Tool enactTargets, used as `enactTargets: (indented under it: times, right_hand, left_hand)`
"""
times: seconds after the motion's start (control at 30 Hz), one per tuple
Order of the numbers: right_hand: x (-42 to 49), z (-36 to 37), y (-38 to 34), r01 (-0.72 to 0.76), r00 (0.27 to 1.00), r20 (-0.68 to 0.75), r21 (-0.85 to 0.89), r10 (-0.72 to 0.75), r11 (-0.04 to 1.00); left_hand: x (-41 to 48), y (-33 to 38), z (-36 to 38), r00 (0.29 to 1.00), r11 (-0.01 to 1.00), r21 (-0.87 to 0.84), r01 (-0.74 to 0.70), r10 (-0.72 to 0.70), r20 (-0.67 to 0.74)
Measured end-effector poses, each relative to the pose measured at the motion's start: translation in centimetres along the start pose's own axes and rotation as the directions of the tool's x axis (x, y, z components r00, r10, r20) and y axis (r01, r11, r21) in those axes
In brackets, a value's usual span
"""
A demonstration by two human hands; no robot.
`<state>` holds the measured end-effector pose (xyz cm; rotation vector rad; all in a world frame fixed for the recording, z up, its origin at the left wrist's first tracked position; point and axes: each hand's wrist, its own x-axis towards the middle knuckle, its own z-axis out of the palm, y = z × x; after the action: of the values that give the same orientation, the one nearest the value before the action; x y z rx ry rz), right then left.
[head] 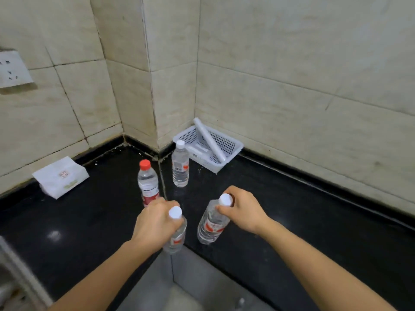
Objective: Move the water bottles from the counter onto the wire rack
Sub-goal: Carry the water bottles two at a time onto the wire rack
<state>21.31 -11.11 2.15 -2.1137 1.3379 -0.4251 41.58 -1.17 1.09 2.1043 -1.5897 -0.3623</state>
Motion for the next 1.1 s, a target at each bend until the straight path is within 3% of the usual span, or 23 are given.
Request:
enactTargets:
  times: [0.33, 0.57, 0.87, 1.1]
  right_hand:
    - [-19.3, -12.8, 13.7, -0.240, 0.944, -0.234, -0.002, 0.233, 0.971]
    - [-36.9, -22.6, 23.5, -0.350, 0.830, -0.441, 0.065, 0.341, 0.935]
    - [-54.9, -33.8, 30.9, -0.492, 0.573, -0.672, 0.175, 0.469, 0.853]
    - [-64.7, -42.4, 34.9, -0.539, 0.430, -0.767, 0.205, 0.476, 0.817]
  left_hand:
    - [-7.9, 19.8, 9.5, 0.945, 0.941, -0.160, -0.299, 0.315, 0.088]
    - [-18.0, 36.8, 16.1, 0.853, 0.823, -0.318, -0.471, 0.517, 0.076]
    - [-27.8, 56.9, 20.7, 0.601, 0.590, -0.465, -0.660, 0.786, 0.144]
    - [-32.6, 71.1, 23.4, 0.441, 0.400, -0.639, -0.657, 0.891, 0.104]
